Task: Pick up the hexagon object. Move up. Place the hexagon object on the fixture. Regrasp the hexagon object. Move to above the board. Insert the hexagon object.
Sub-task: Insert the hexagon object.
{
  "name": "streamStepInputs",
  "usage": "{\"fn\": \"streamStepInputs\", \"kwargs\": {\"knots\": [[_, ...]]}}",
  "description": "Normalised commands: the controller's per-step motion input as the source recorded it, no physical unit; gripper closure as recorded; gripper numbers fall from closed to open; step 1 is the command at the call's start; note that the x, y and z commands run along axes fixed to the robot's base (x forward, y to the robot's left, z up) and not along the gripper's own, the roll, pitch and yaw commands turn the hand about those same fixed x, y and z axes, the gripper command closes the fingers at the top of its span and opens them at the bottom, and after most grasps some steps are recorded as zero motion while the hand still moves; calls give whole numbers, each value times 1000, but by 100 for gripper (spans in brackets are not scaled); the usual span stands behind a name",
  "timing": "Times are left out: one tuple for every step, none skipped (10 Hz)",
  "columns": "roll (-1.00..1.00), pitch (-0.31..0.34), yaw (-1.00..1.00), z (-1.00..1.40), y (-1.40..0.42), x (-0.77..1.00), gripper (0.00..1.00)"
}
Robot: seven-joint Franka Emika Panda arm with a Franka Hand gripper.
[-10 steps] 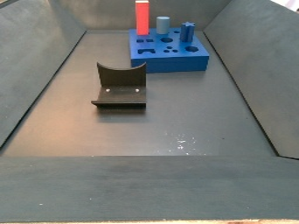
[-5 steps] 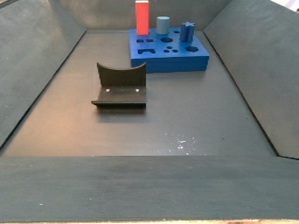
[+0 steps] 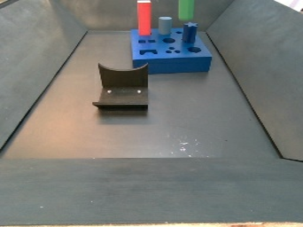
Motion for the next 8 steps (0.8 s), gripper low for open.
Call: {"fn": "streamStepInputs", "kwargs": {"knots": [[-301, -169, -160, -546, 463, -103, 100], [-197, -93, -180, -731, 443, -34, 100], [-189, -84, -111, -786, 194, -63, 100], [-247, -114, -97, -637, 3, -117, 100], [-189, -66, -37, -551, -46, -169, 100], [-283, -69, -11, -383, -31, -217, 100], [-97, -109, 0, 0, -34, -346, 100], [-99, -137, 0, 29, -20, -306, 100]]}}
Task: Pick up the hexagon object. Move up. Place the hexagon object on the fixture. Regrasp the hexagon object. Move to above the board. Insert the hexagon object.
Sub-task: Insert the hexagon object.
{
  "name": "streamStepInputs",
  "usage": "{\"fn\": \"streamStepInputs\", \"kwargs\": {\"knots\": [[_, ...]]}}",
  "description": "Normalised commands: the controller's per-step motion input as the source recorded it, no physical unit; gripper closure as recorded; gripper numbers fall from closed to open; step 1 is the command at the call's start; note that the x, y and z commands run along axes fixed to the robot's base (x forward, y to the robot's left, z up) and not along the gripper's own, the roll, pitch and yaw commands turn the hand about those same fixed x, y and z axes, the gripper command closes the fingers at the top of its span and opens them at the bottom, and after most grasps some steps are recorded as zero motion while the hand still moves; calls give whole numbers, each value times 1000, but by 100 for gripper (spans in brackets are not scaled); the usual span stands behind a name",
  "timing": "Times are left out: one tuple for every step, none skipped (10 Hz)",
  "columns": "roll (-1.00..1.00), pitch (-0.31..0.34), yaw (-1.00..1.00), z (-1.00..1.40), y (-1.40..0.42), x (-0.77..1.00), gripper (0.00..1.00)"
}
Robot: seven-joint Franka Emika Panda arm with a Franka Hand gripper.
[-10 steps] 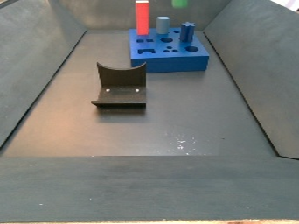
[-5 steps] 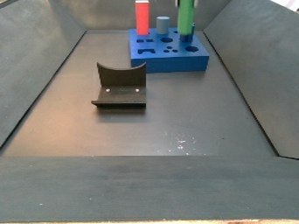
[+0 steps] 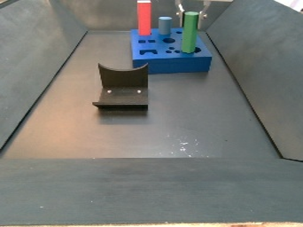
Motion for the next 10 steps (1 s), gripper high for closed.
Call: {"fn": "streamStepInputs", "kwargs": {"knots": [[-216, -146, 0, 0, -17, -317, 100], [-334, -69, 0, -154, 0, -380, 100], [-399, 0, 0, -306, 0, -206, 100], [-300, 0, 0, -343, -69, 0, 100], [-214, -3, 0, -403, -43, 0, 100], [-284, 0, 0, -346, -129, 0, 100], [-237, 0, 0, -334, -120, 46, 100], [-221, 0, 0, -343, -97, 86, 100], [-239, 0, 0, -471, -51, 66, 100], [-173, 0, 0, -780, 0, 126, 100]]}}
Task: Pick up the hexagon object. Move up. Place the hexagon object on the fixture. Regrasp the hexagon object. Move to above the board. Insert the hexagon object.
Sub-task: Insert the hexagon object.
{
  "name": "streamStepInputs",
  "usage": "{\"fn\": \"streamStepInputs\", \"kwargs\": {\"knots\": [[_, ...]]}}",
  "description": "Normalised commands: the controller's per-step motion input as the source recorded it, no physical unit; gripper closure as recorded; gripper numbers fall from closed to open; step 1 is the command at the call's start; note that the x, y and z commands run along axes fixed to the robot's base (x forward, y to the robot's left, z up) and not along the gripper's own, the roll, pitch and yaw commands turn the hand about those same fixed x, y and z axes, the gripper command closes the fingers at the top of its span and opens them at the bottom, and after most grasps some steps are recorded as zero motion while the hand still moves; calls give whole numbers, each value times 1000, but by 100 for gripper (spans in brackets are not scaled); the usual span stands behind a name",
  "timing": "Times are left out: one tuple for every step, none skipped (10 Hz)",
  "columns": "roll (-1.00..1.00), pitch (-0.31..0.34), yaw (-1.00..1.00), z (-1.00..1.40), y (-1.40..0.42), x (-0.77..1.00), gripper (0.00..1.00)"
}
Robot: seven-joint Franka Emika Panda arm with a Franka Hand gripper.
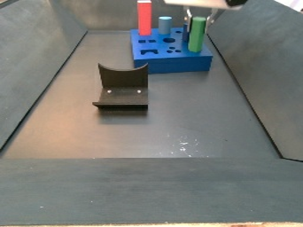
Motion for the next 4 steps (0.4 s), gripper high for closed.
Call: {"fn": "streamStepInputs", "kwargs": {"knots": [[-121, 10, 0, -883, 0, 131, 100], [-143, 19, 0, -837, 0, 131, 100], [-93, 1, 0, -466, 0, 54, 100], [0, 0, 0, 0, 0, 0, 100]]}}
